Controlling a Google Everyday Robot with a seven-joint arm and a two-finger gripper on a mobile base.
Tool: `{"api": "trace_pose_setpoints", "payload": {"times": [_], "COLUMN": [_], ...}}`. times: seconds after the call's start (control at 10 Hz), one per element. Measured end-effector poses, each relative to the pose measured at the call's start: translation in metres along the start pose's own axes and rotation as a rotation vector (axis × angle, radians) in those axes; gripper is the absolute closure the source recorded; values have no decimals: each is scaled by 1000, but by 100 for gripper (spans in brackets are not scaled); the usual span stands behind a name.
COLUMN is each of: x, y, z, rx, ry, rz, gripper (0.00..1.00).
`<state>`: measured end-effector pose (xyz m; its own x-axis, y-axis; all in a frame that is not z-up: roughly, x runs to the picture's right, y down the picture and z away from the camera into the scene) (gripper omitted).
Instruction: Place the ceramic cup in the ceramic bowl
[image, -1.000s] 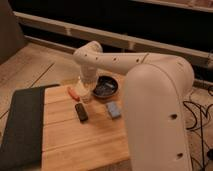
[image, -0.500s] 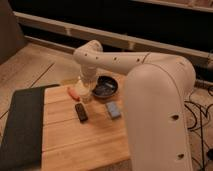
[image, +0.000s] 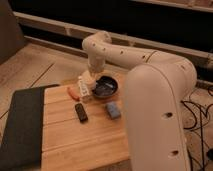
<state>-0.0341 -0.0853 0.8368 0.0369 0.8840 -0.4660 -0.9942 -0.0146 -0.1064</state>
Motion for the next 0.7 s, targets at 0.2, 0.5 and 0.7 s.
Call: {"api": "trace_pose_setpoints", "payload": {"times": [0.2, 0.5, 0.7], "x": [-13, -16, -23], "y": [-31, -73, -85], "z": [10, 49, 72], "rx": [-1, -8, -32], "ry": [2, 52, 61], "rz": [46, 121, 152], "gripper": [100, 100, 96]}}
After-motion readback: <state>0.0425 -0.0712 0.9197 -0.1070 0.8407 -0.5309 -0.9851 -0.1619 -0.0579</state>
